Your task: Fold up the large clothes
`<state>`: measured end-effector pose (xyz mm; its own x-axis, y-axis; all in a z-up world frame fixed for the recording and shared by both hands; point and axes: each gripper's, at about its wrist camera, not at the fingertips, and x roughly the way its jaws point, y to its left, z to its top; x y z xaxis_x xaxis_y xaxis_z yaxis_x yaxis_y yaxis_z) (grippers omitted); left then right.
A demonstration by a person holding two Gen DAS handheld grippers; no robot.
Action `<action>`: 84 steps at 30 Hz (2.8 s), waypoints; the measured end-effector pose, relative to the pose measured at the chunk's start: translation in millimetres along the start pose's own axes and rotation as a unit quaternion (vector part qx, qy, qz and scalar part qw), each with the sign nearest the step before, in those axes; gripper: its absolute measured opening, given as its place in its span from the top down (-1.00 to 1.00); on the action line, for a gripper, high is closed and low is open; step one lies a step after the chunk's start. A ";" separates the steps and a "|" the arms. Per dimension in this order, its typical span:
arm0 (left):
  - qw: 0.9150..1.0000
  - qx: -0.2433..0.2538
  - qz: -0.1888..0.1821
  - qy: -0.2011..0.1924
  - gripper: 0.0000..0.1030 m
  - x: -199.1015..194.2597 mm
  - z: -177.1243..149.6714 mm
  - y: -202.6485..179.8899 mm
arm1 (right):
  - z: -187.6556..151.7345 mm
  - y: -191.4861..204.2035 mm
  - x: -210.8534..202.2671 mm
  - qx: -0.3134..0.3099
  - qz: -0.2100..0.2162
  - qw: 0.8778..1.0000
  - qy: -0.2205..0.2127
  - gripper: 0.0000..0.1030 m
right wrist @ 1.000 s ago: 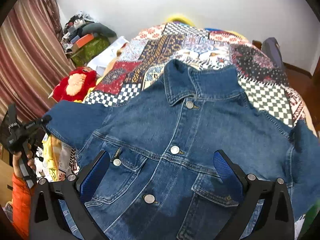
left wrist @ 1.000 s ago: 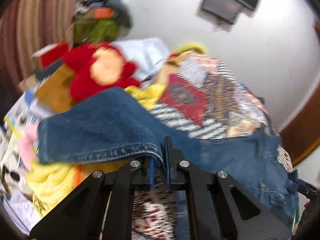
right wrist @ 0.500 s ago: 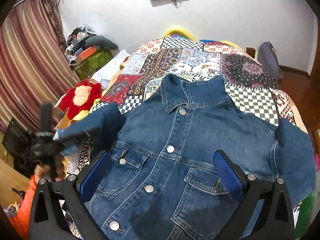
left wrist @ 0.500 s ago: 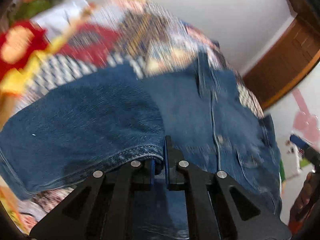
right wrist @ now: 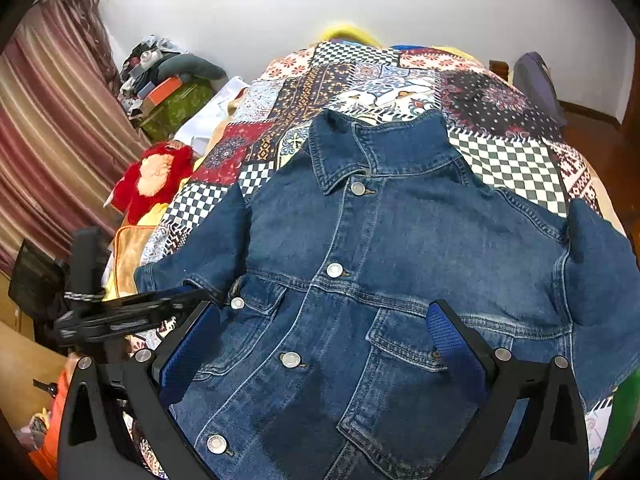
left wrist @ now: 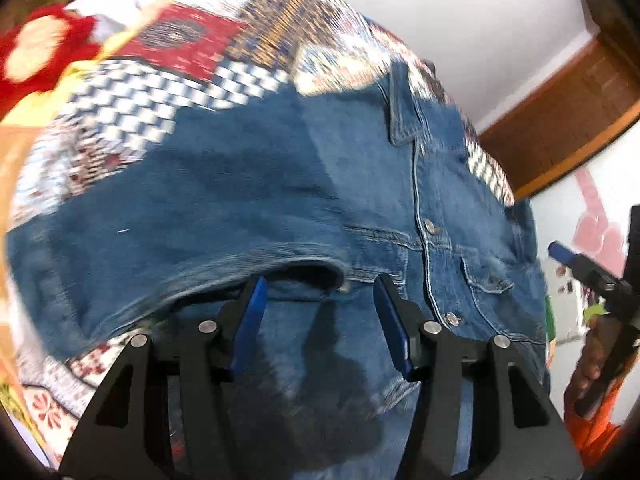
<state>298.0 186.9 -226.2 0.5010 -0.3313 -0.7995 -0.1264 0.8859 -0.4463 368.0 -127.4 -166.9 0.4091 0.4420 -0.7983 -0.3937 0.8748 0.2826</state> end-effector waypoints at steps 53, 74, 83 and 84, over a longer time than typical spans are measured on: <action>0.963 0.143 -0.017 -0.229 0.77 -89.8 87.0 -157.1 | -1.4 -46.1 -32.5 0.007 -0.053 0.997 -0.048 -0.99; 0.966 0.226 -0.068 0.104 0.73 131.2 8.7 -295.6 | -29.0 -151.3 -103.8 0.103 -0.093 0.987 -0.080 -0.99; 0.961 0.275 -0.028 -0.022 -0.47 46.5 25.3 -268.8 | -4.2 -124.0 -90.8 0.077 -0.064 0.992 -0.079 -0.99; 0.961 0.273 -0.022 -0.033 -0.62 41.4 29.1 -259.7 | 0.2 -121.4 -83.4 0.075 -0.056 0.993 -0.071 -0.99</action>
<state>376.4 -47.4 -131.7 0.5512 -0.3676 -0.7490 0.3554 0.9156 -0.1878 381.8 -270.4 -134.5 0.5596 0.3554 -0.7487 -0.2175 0.9347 0.2812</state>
